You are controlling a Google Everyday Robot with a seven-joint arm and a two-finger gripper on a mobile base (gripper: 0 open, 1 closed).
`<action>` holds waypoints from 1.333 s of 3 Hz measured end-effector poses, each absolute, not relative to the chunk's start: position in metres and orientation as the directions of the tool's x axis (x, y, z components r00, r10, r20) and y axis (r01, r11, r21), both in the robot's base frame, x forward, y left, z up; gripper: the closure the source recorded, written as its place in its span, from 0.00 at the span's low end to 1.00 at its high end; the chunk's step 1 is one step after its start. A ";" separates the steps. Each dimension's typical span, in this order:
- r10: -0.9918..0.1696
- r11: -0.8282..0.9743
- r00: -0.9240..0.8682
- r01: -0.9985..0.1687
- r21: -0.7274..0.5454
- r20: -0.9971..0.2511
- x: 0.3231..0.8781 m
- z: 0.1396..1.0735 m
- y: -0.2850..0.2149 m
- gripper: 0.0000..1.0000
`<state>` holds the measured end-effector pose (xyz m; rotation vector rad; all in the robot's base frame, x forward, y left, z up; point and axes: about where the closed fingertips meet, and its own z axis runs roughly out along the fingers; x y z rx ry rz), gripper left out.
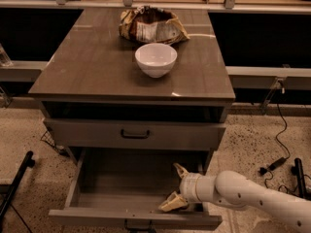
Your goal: Place orange can into middle drawer
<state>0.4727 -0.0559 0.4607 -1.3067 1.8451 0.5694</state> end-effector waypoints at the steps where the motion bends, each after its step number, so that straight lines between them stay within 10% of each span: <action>1: -0.572 0.369 -0.159 -0.926 -0.079 -0.804 0.473 0.461 -0.056 0.00; 4: -0.378 0.370 -0.180 -0.929 0.030 -0.908 0.473 0.514 -0.119 0.00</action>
Offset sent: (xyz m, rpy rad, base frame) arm 0.0015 -0.0550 0.0430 0.2980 0.0462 -0.0002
